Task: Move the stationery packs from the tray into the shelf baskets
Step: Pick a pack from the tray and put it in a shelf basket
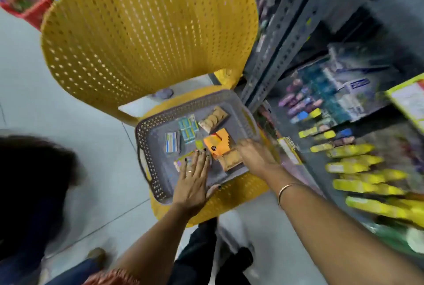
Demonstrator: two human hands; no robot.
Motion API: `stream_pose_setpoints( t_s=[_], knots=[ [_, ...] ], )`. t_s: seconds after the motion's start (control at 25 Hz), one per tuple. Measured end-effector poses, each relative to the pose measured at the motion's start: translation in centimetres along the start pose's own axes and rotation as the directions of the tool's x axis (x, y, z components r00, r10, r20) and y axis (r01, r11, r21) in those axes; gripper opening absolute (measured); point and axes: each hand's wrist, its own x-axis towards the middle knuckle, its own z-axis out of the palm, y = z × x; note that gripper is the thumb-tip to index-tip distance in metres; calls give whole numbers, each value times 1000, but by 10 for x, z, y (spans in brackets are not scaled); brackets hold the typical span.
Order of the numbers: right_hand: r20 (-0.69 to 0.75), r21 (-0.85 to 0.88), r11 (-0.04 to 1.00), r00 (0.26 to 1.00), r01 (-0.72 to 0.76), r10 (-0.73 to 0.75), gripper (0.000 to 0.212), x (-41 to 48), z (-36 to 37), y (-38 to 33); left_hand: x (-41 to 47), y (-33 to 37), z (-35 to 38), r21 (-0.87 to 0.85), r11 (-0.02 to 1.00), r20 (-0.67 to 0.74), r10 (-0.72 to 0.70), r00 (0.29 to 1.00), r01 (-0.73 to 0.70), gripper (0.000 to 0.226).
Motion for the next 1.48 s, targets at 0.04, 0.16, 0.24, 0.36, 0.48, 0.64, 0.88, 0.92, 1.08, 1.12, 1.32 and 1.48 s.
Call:
stream_pose_setpoints(
  t_s=[0.04,0.16,0.24,0.36,0.48,0.64,0.88,0.92,1.08,1.12,1.32,1.48],
  knots=[
    [52,-37,999,999,0,2,34,9,9,1,0,0,13,22,1000,24,14,1000,-15,82],
    [45,-74,994,996,75,-72,37,28,31,8,6,-4,38,65,996,75,50,996,-55,84],
    [41,-97,990,994,103,-100,37,38,43,7,9,-8,48,34,998,75,50,996,-53,80],
    [7,-78,991,994,107,-106,43,45,52,7,10,-9,55,53,998,79,33,996,-38,76],
    [-18,-57,991,992,122,-123,51,47,58,10,11,-8,57,53,998,69,25,997,-29,75],
    [-72,-31,994,991,107,-109,51,46,58,12,11,-9,57,28,999,63,21,998,-22,75],
    [-163,46,996,985,70,-62,52,35,43,17,11,-9,54,26,999,55,31,998,-33,74],
    [-175,62,996,983,69,-58,52,33,34,18,11,-9,52,23,999,65,32,997,-34,75],
    [-236,125,991,972,47,-16,56,17,-25,18,8,-2,26,-49,999,34,-9,999,10,84],
    [-269,140,989,963,36,3,56,10,-49,20,11,1,13,-60,998,0,-13,1000,13,85],
    [-484,238,971,865,-15,133,56,-50,-178,18,41,20,-99,-76,989,-212,106,972,-124,103],
    [-592,286,950,756,-126,279,51,-120,-273,26,75,56,-210,73,951,-364,305,880,-300,98]
  ],
)
